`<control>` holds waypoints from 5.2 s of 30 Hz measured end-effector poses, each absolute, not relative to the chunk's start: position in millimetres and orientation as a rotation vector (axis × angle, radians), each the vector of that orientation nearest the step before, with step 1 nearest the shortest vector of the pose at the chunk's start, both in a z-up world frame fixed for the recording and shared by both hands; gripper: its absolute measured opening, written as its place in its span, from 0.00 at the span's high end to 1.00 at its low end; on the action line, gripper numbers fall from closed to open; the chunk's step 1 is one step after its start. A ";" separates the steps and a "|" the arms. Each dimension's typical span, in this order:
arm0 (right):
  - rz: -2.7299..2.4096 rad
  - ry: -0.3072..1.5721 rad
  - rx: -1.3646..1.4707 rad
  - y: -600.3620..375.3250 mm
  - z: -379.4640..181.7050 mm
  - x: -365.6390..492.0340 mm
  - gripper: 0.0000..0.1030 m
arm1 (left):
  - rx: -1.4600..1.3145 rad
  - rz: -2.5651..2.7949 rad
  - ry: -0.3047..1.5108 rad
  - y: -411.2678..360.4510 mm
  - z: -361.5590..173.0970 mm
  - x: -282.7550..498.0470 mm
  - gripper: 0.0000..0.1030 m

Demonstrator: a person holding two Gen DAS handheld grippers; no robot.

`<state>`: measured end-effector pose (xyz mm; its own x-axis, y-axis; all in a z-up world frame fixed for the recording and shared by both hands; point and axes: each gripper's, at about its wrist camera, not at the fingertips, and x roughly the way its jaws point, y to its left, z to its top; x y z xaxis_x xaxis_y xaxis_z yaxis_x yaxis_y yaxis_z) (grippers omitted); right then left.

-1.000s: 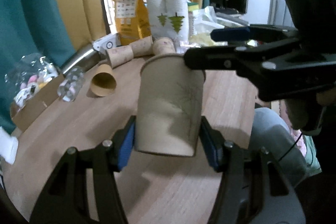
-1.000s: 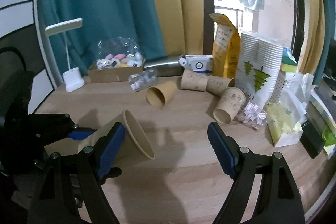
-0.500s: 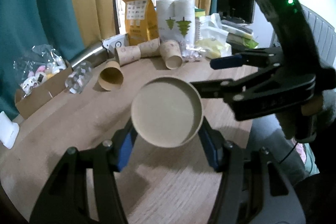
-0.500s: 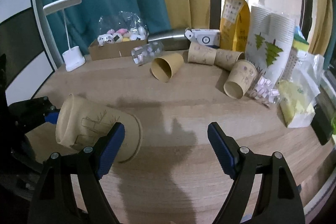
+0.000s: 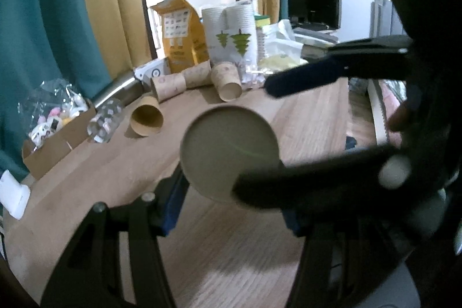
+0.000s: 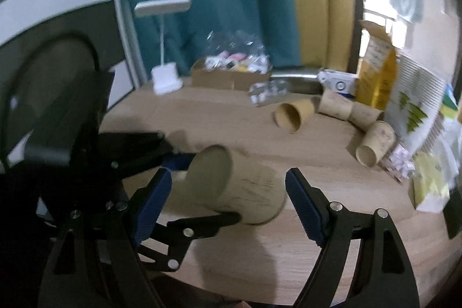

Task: Flip cup upside down

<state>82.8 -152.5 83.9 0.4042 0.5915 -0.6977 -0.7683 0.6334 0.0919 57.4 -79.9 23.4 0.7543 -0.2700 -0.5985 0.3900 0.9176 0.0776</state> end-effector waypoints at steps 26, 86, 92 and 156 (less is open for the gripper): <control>0.875 0.843 -0.260 -150.3 66.6 91.2 0.29 | 0.193 -0.397 0.541 -83.4 28.3 43.8 0.43; 0.522 0.788 0.005 -179.5 -11.6 83.8 0.33 | -0.210 0.057 0.434 -19.3 -17.5 10.7 0.41; 0.498 0.648 -0.059 -184.6 2.8 55.4 0.18 | -0.214 0.057 0.391 -17.8 -10.6 3.8 0.41; 0.413 0.538 -0.029 -220.2 17.4 -5.2 0.16 | -0.164 0.032 0.365 -53.3 1.9 -38.1 0.16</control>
